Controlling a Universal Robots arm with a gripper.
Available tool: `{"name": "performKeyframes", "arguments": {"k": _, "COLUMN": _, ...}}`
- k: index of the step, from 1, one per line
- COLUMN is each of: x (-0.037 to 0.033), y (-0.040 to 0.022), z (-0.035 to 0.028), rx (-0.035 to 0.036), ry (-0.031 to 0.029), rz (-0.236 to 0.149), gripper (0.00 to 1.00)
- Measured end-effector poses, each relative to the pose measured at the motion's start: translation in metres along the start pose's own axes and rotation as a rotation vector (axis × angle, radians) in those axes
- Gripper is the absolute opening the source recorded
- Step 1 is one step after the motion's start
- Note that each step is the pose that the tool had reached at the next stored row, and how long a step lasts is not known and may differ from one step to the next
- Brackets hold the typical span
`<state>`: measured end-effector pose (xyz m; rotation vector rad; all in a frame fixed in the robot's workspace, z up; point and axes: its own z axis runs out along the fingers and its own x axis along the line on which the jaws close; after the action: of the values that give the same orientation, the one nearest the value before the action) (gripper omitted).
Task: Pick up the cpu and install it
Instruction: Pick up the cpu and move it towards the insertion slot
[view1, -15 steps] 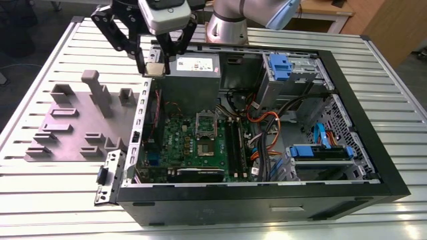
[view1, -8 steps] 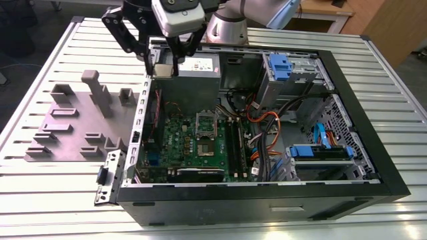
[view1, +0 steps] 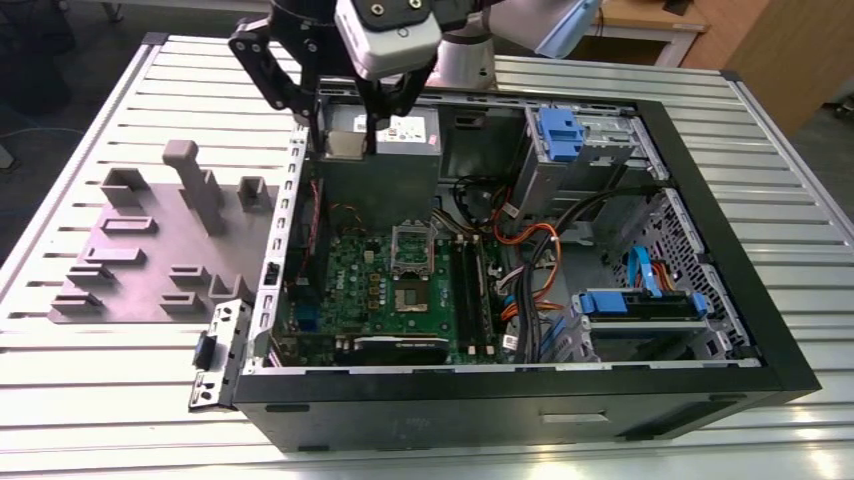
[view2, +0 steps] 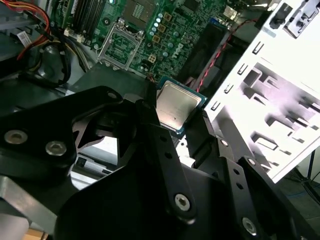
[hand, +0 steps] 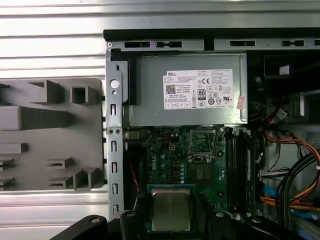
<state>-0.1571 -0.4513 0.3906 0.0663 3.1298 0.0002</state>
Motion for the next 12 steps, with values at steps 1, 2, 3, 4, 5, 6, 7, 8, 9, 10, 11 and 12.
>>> {"name": "performKeyframes", "arguments": {"k": 1, "x": -0.0016, "y": -0.0002, "z": 0.0001, "rx": 0.0, "ry": 0.0, "rz": 0.0, "gripper": 0.47}}
{"name": "performKeyframes", "arguments": {"k": 2, "x": -0.0033, "y": -0.0004, "z": 0.0002, "rx": 0.0, "ry": 0.0001, "rz": 0.0, "gripper": 0.47}}
{"name": "performKeyframes", "arguments": {"k": 3, "x": -0.0048, "y": -0.0006, "z": 0.0003, "rx": 0.0, "ry": 0.0, "rz": 0.0, "gripper": 0.47}}
{"name": "performKeyframes", "arguments": {"k": 4, "x": -0.0062, "y": -0.0007, "z": 0.0004, "rx": 0.0, "ry": 0.0, "rz": 0.0, "gripper": 0.47}}
{"name": "performKeyframes", "arguments": {"k": 5, "x": -0.0077, "y": -0.0009, "z": 0.0004, "rx": 0.0, "ry": 0.0, "rz": 0.0, "gripper": 0.47}}
{"name": "performKeyframes", "arguments": {"k": 6, "x": -0.0091, "y": -0.0011, "z": 0.0005, "rx": 0.0001, "ry": 0.0, "rz": 0.0, "gripper": 0.47}}
{"name": "performKeyframes", "arguments": {"k": 7, "x": -0.0106, "y": -0.0012, "z": 0.0006, "rx": 0.0, "ry": 0.0, "rz": 0.0, "gripper": 0.47}}
{"name": "performKeyframes", "arguments": {"k": 8, "x": -0.0118, "y": -0.0014, "z": 0.0007, "rx": 0.0, "ry": 0.0, "rz": 0.0, "gripper": 0.47}}
{"name": "performKeyframes", "arguments": {"k": 9, "x": -0.013, "y": -0.0015, "z": 0.0007, "rx": 0.0001, "ry": 0.0, "rz": 0.0, "gripper": 0.47}}
{"name": "performKeyframes", "arguments": {"k": 10, "x": -0.0139, "y": -0.0016, "z": 0.0008, "rx": 0.0001, "ry": 0.0, "rz": 0.0, "gripper": 0.47}}
{"name": "performKeyframes", "arguments": {"k": 11, "x": -0.0144, "y": -0.0016, "z": 0.0008, "rx": 0.0001, "ry": 0.0, "rz": 0.0, "gripper": 0.47}}
{"name": "performKeyframes", "arguments": {"k": 12, "x": -0.0146, "y": -0.0016, "z": 0.0008, "rx": 0.0001, "ry": 0.0001, "rz": 0.0, "gripper": 0.47}}
